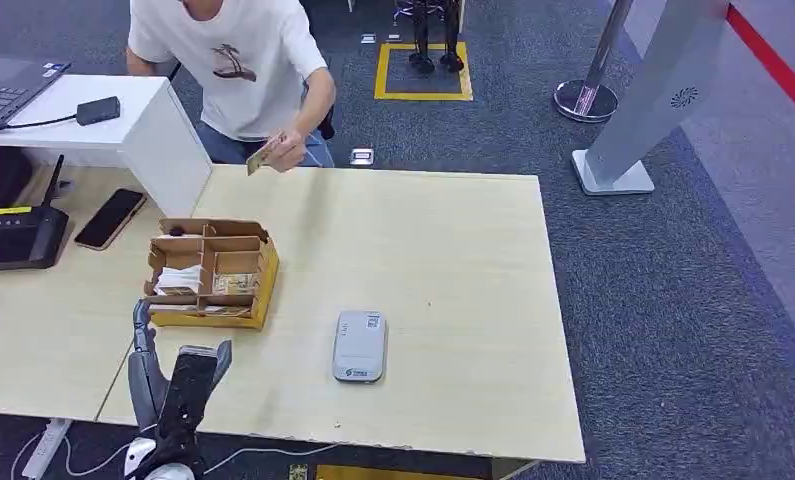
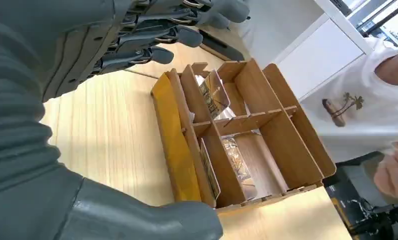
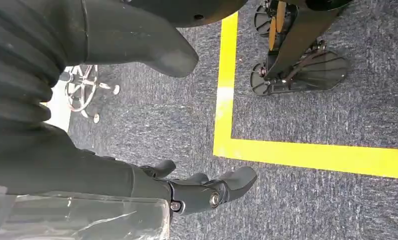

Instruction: Pass the card to the sensor for recognition and then transmit it.

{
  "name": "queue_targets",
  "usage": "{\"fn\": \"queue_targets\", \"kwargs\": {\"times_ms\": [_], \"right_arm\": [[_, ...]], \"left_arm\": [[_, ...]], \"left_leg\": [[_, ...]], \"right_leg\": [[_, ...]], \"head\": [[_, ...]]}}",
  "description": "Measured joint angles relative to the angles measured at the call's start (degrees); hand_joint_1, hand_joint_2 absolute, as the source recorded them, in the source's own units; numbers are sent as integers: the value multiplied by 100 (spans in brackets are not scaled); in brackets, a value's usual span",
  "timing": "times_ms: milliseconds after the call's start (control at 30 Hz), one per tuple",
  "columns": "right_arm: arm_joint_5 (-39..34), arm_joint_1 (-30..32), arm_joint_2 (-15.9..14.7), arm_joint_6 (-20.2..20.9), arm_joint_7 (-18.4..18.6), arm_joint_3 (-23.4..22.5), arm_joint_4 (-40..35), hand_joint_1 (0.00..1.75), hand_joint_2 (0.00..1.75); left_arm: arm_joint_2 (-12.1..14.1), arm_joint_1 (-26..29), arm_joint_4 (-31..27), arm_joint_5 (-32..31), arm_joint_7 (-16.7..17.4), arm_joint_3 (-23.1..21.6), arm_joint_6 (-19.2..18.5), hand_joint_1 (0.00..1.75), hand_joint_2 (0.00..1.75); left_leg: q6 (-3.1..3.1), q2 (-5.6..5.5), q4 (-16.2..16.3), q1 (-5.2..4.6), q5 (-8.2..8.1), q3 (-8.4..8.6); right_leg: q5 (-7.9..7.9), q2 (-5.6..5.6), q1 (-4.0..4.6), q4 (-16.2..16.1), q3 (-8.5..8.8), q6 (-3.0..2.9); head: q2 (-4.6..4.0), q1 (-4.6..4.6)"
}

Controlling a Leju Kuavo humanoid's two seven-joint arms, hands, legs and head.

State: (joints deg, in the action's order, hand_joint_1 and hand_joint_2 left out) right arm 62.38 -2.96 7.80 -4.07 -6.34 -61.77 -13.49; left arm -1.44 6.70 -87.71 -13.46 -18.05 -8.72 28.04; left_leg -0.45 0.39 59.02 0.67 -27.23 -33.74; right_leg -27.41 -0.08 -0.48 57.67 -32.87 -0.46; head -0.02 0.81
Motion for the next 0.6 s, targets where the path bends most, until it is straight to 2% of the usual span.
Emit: {"fn": "queue_targets", "kwargs": {"times_ms": [200, 333, 400, 467, 500, 600], "right_arm": [[83, 1, 0, 2, 17, 0, 0, 0, 175], [188, -4, 0, 63, 17, 0, 0, 0, 175], [192, -2, 0, 68, 17, 0, 0, 0, 175], [221, -5, -7, 107, 20, 2, 0, 0, 175], [251, -17, -11, 133, 33, 2, 0, 0, 175], [291, -28, -17, 157, 37, 2, 0, 0, 175]], "left_arm": [[4, -8, 0, -88, 9, -2, 35, 0, 175], [242, -140, 9, -1328, 505, -15, 133, 0, 175], [354, -221, 9, -1515, 643, -15, 87, 0, 175], [560, -344, 26, -2310, 1168, -15, -68, 0, 175], [705, -446, 61, -2720, 1428, -17, -275, 0, 175], [997, -709, 138, -2935, 1615, -15, -496, 0, 175]], "left_leg": [[0, 0, 0, 0, 0, 0], [0, 1, 0, 1, 0, 1], [-1, 1, 0, 2, 1, 2], [-3, -3, 0, 4, 3, 1], [-3, -3, 0, 5, 3, 1], [-5, -1, -1, 5, 4, 1]], "right_leg": [[0, 0, 0, 0, 0, 0], [0, 1, 1, 0, 0, 0], [0, 0, 1, 0, 0, 0], [0, -3, 4, 1, -1, -1], [0, -3, 6, 1, 0, -1], [3, -2, 6, 2, 1, -4]], "head": [[0, 0], [0, 2], [0, 2], [0, 0], [0, 0], [0, 0]]}}
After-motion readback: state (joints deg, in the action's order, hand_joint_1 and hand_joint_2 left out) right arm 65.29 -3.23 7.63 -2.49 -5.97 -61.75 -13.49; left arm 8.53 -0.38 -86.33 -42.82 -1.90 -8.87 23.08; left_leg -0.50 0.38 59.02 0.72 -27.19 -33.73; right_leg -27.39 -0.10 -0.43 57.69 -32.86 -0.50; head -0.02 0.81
